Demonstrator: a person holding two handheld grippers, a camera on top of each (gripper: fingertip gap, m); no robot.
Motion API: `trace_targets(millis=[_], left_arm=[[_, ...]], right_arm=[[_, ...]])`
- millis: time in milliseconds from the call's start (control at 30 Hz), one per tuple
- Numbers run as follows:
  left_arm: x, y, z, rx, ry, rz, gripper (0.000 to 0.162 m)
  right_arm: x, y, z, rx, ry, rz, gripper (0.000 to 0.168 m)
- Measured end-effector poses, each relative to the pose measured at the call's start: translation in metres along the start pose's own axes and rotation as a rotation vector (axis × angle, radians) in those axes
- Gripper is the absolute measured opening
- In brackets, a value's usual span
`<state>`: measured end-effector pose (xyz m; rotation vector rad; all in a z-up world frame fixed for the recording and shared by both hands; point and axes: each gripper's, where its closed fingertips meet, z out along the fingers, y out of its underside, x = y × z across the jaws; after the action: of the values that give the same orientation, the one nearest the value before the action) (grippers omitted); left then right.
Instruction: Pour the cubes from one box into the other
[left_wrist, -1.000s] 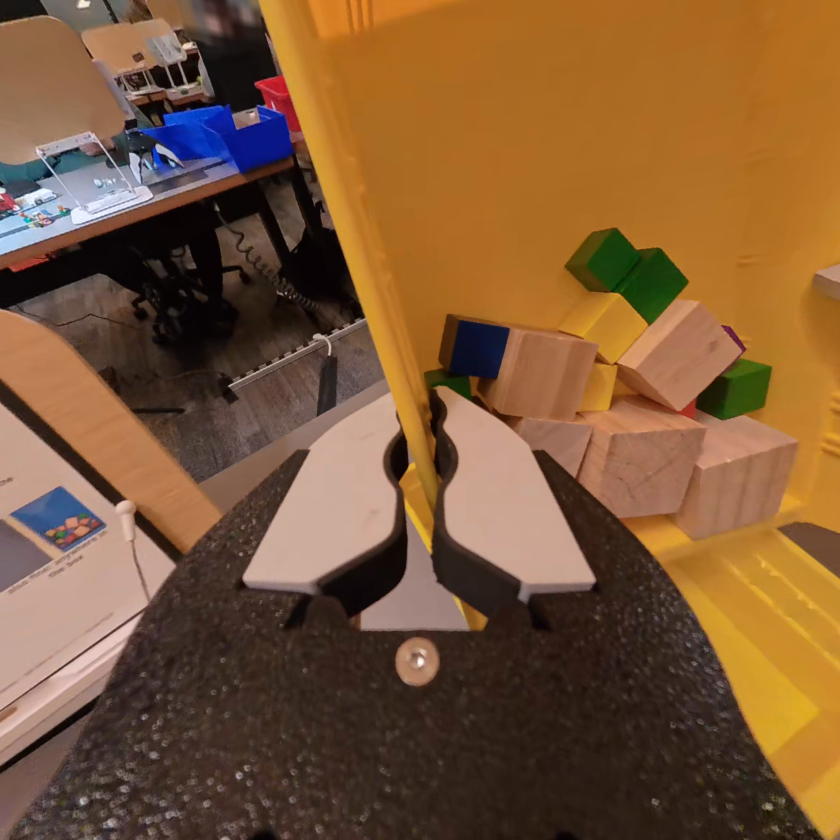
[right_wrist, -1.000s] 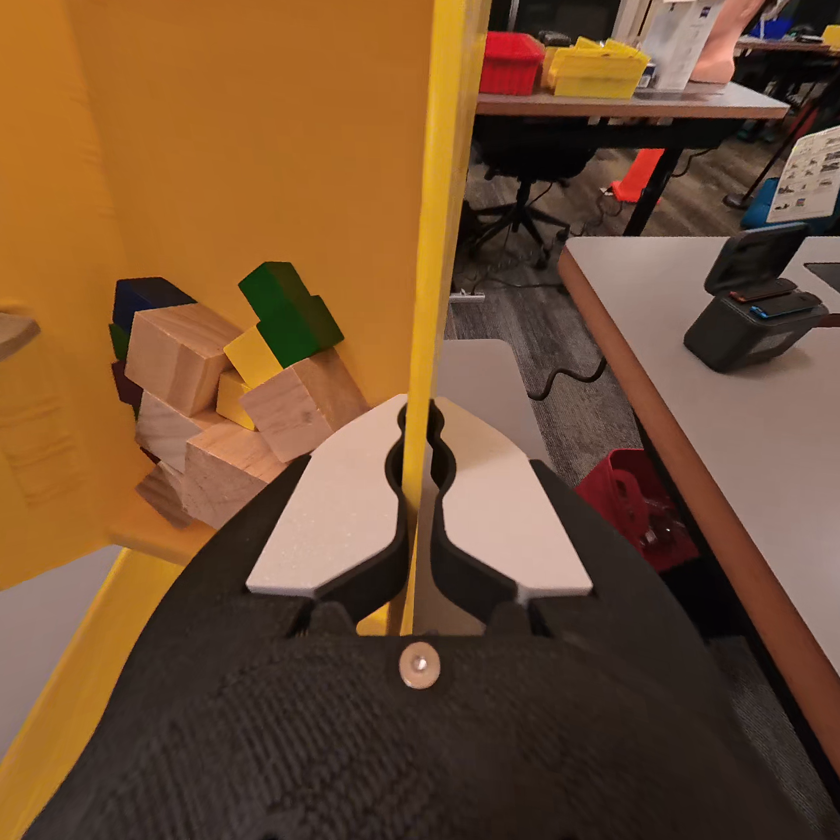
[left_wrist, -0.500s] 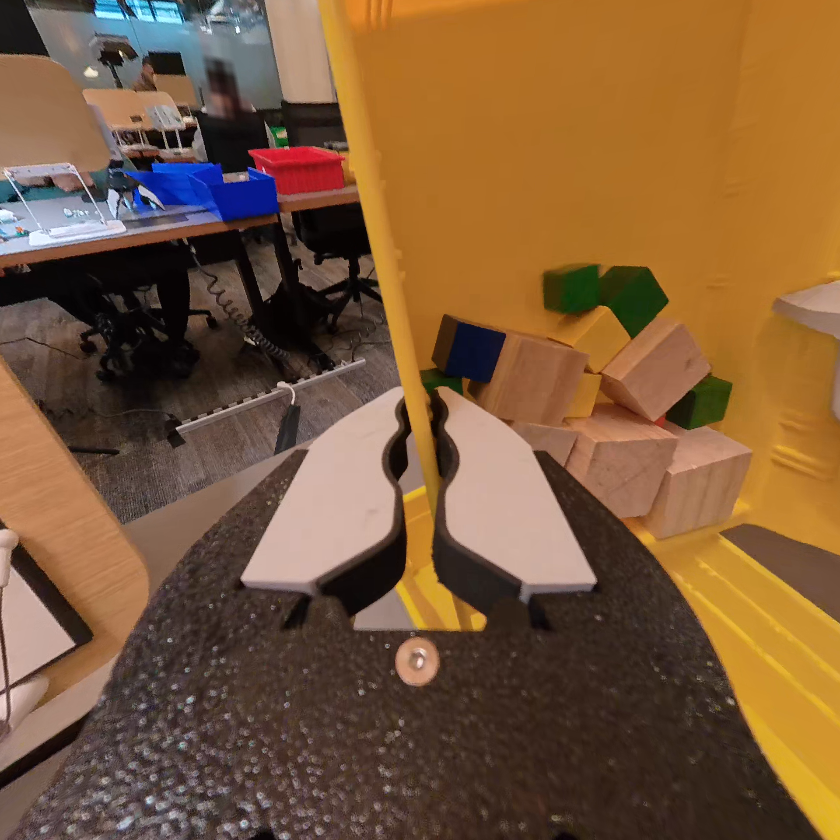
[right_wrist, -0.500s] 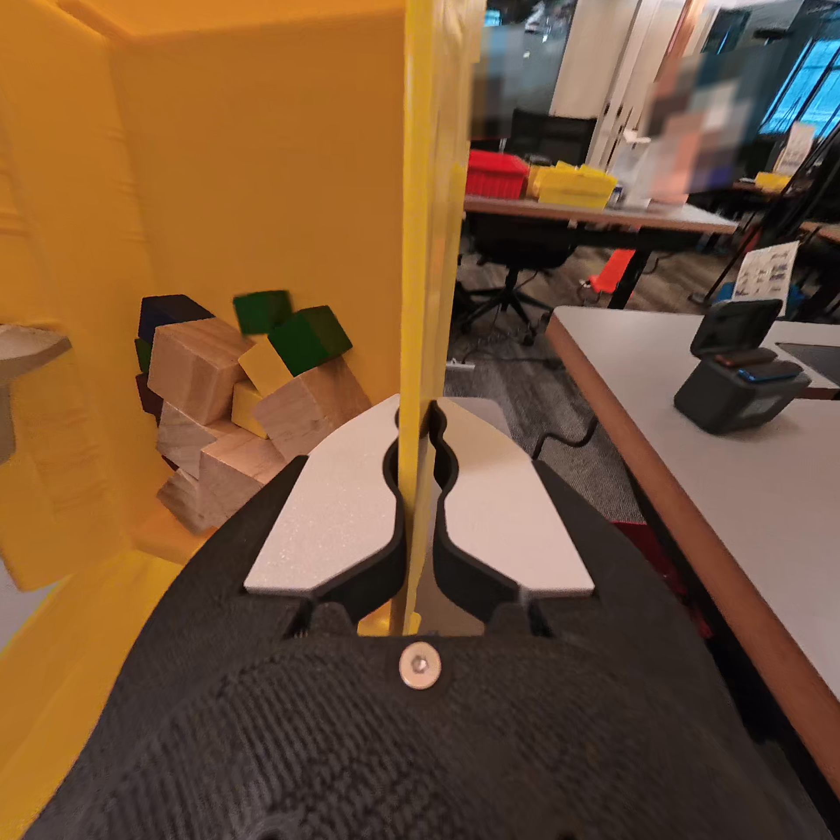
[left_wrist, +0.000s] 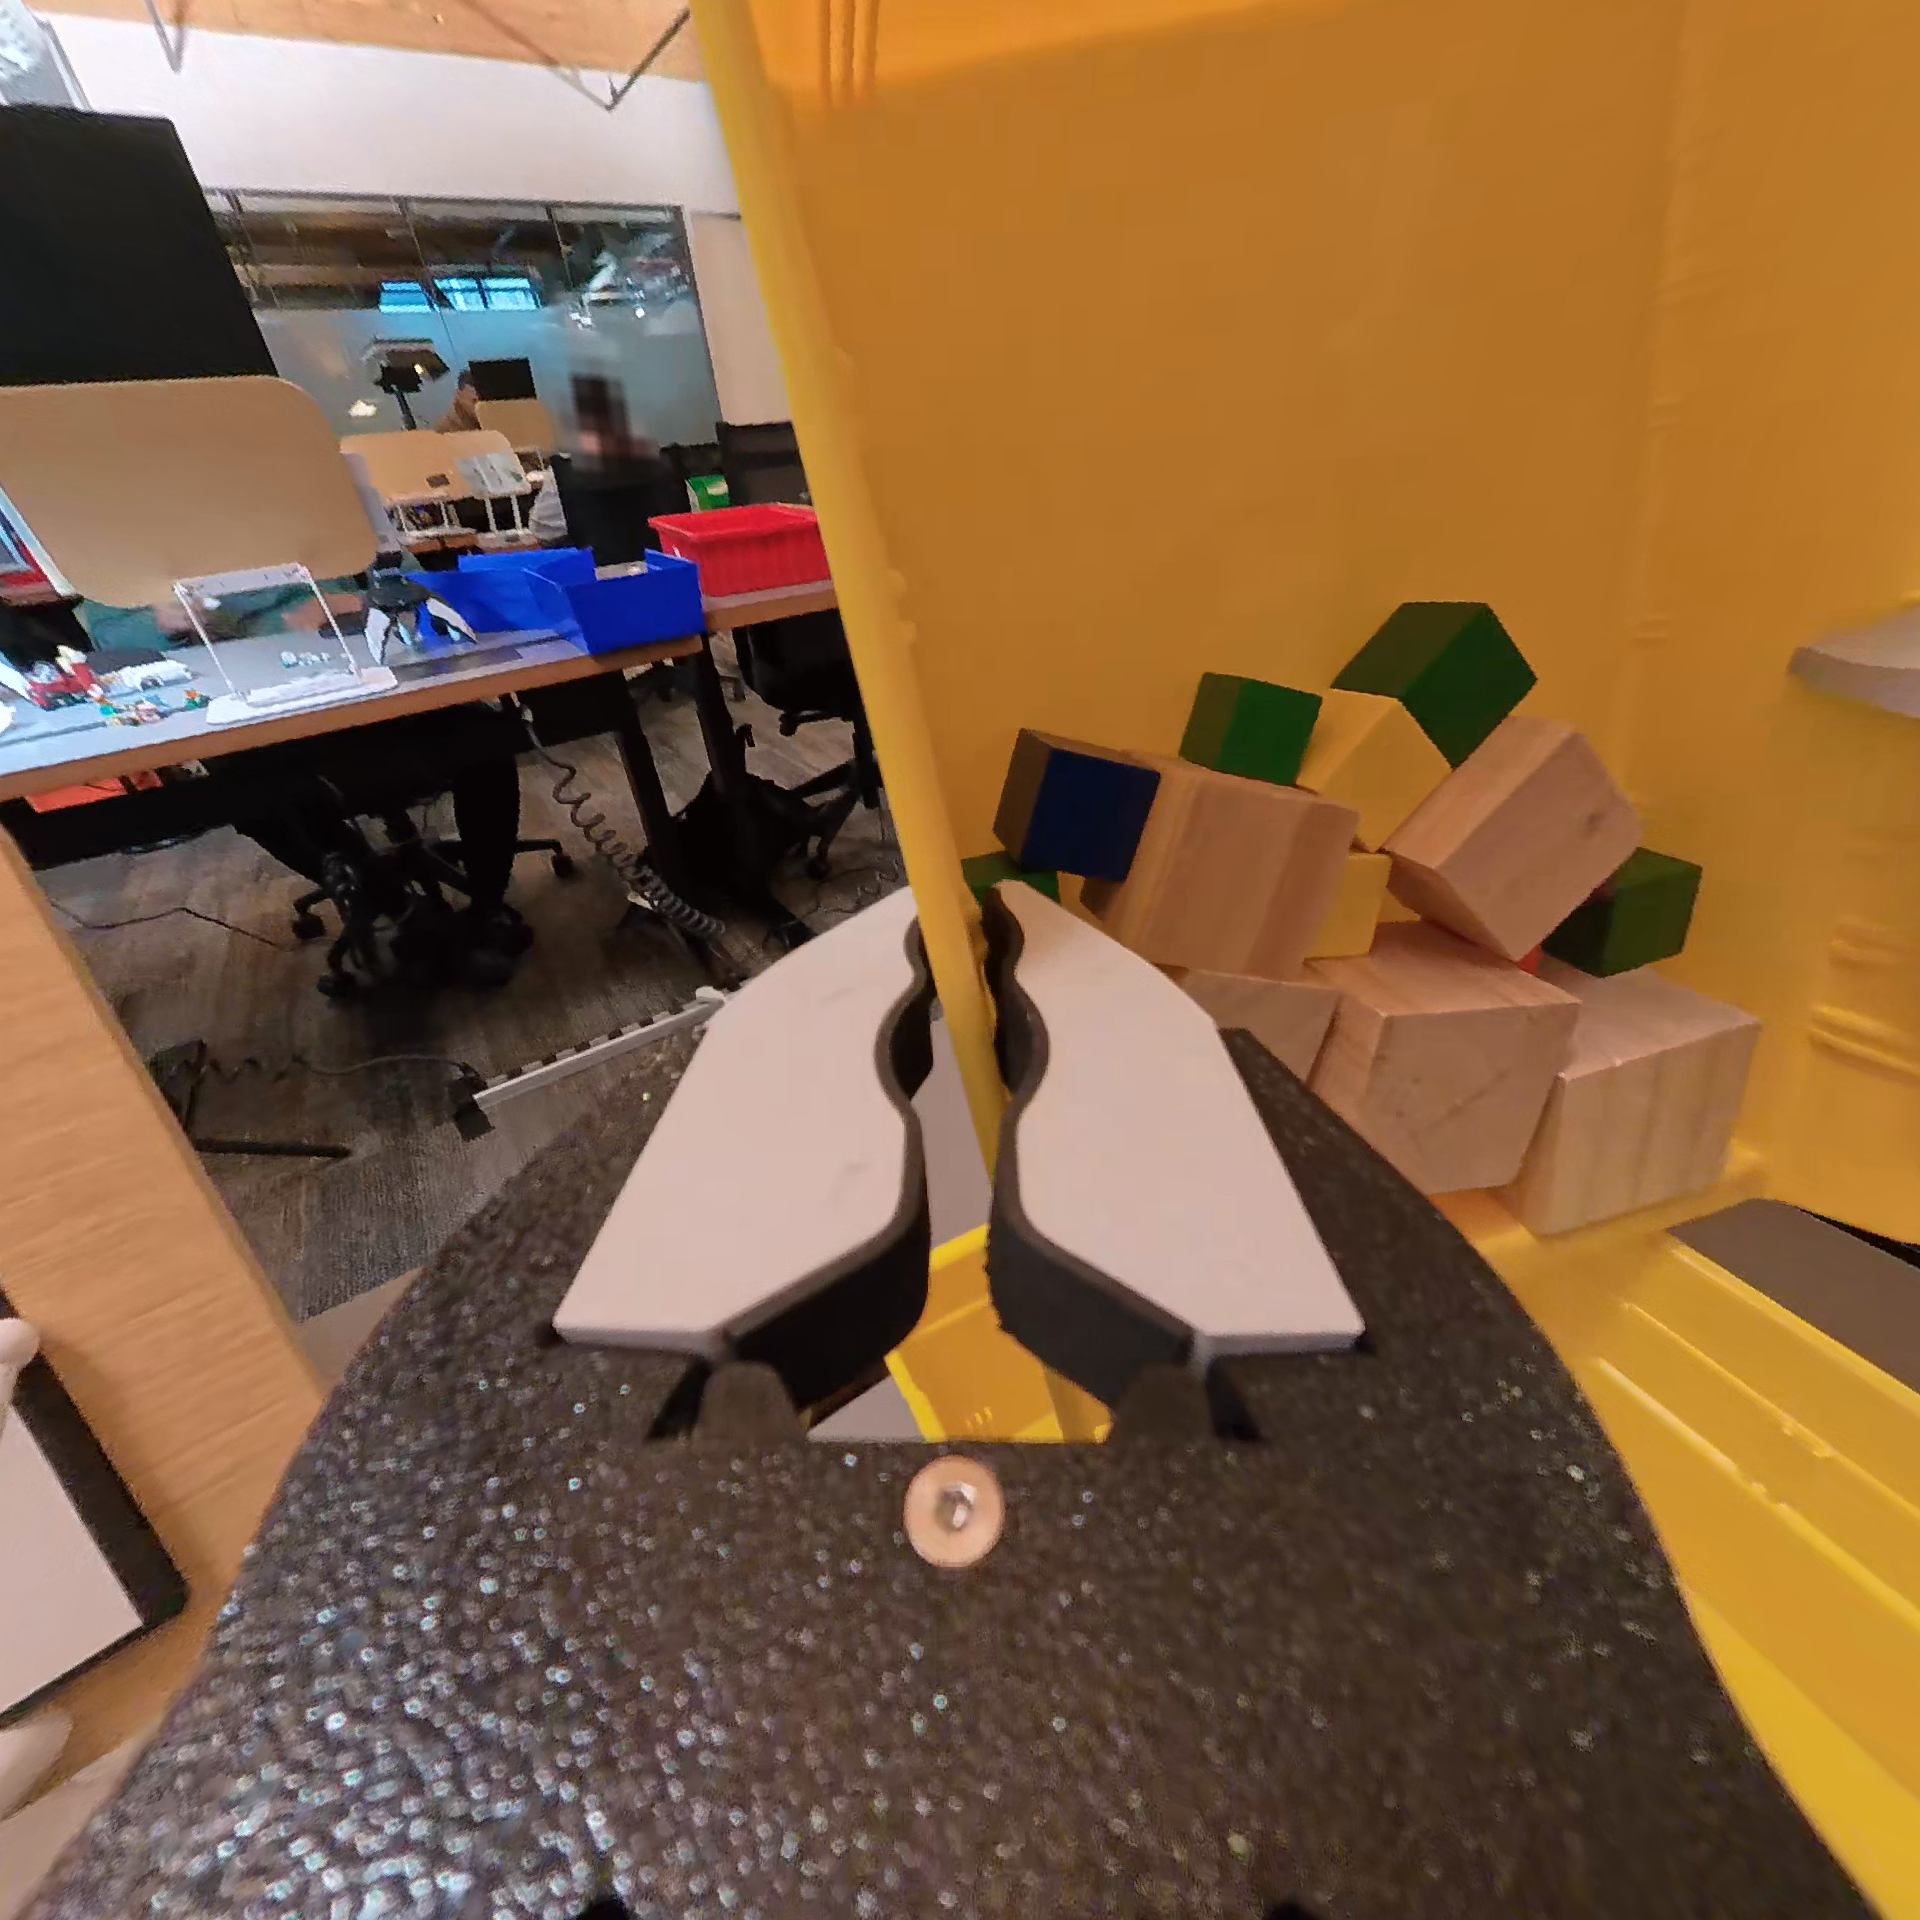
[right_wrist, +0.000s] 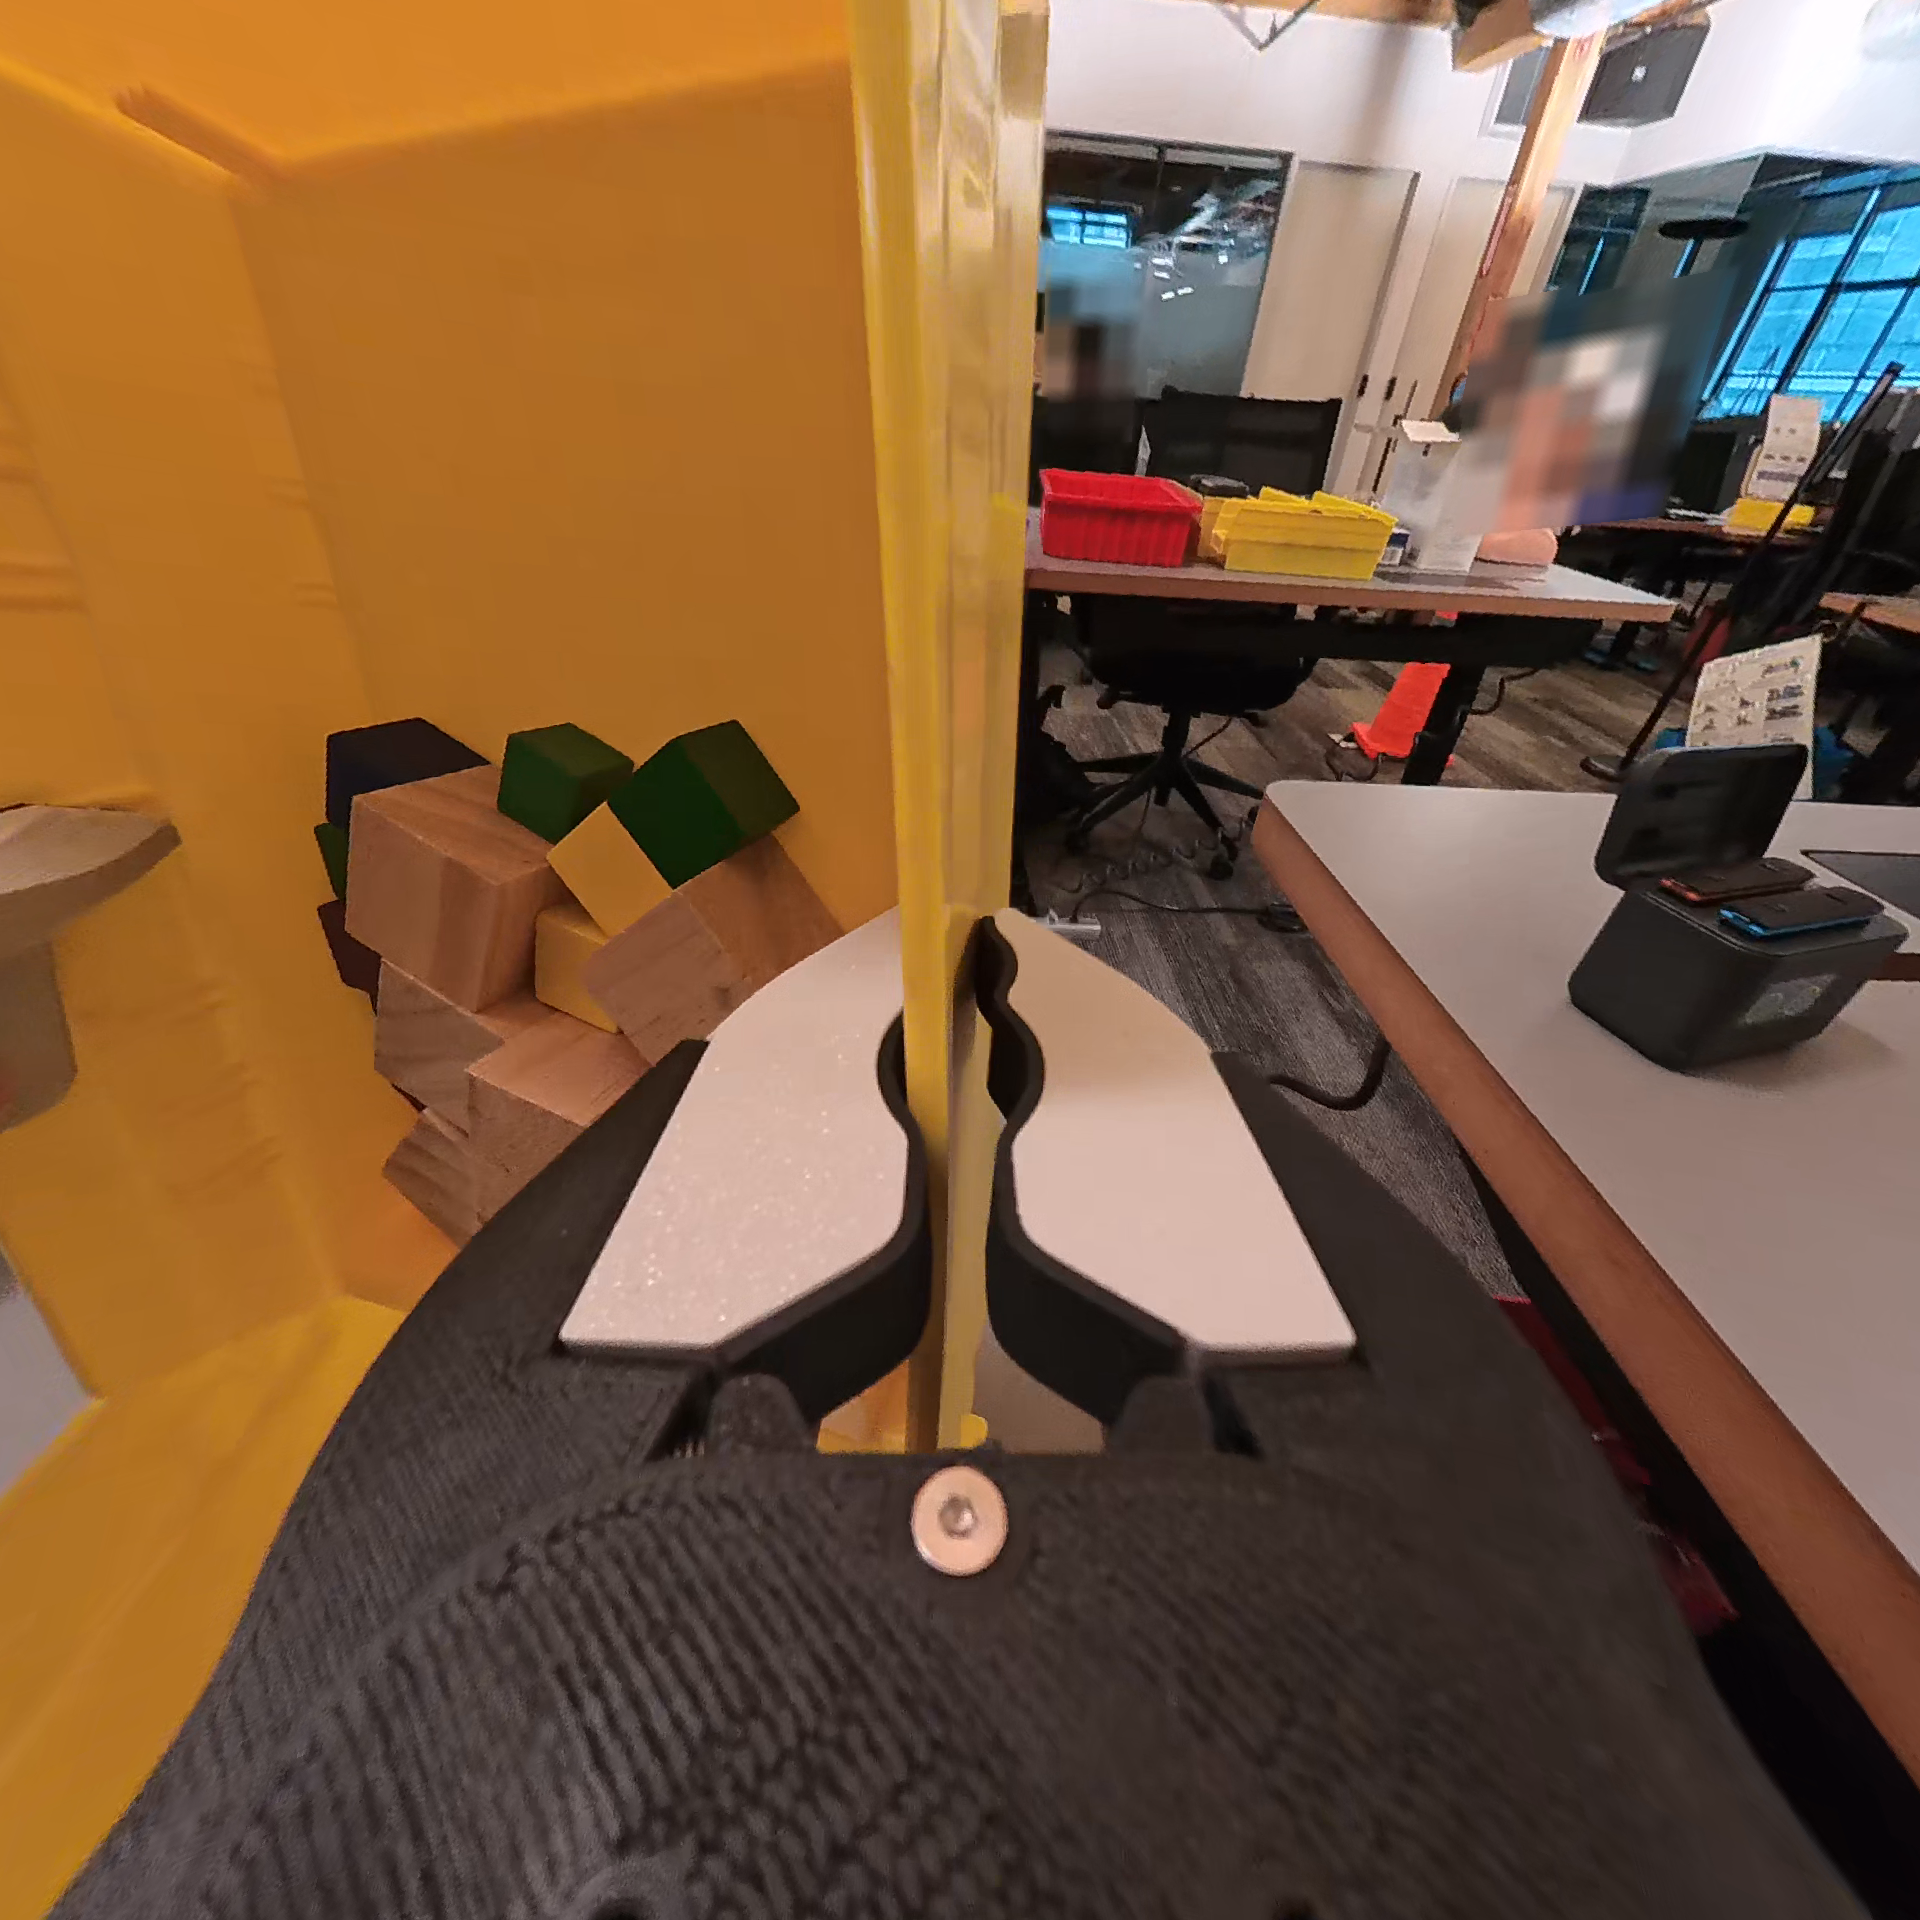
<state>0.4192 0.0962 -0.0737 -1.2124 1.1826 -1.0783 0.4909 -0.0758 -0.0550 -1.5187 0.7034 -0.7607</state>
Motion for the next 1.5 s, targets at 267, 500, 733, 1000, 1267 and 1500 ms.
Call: trace_targets(millis=[267, 500, 733, 1000, 1267, 1500], left_arm=[[-0.004, -0.016, -0.003, 0.086, -0.043, 0.072, 0.006], [-0.005, -0.019, -0.002, 0.125, -0.046, 0.089, 0.006], [-0.006, -0.03, -0.003, 0.186, -0.049, 0.097, 0.007], [0.0, -0.034, -0.004, 0.211, -0.037, 0.095, 0.008], [-0.003, -0.024, -0.004, 0.191, -0.059, 0.094, 0.007], [-0.009, -0.029, -0.006, 0.193, -0.052, 0.108, 0.008]], right_arm=[[-0.001, -0.005, 0.005, 0.115, -0.028, 0.046, 0.005], [0.0, -0.002, 0.01, 0.164, -0.043, 0.116, 0.005], [0.0, -0.015, 0.012, 0.246, -0.062, 0.111, 0.005], [0.005, -0.016, 0.01, 0.276, -0.014, 0.094, 0.005], [0.0, -0.012, 0.011, 0.269, -0.044, 0.094, 0.005], [-0.004, -0.018, 0.014, 0.276, -0.073, 0.105, 0.005]])
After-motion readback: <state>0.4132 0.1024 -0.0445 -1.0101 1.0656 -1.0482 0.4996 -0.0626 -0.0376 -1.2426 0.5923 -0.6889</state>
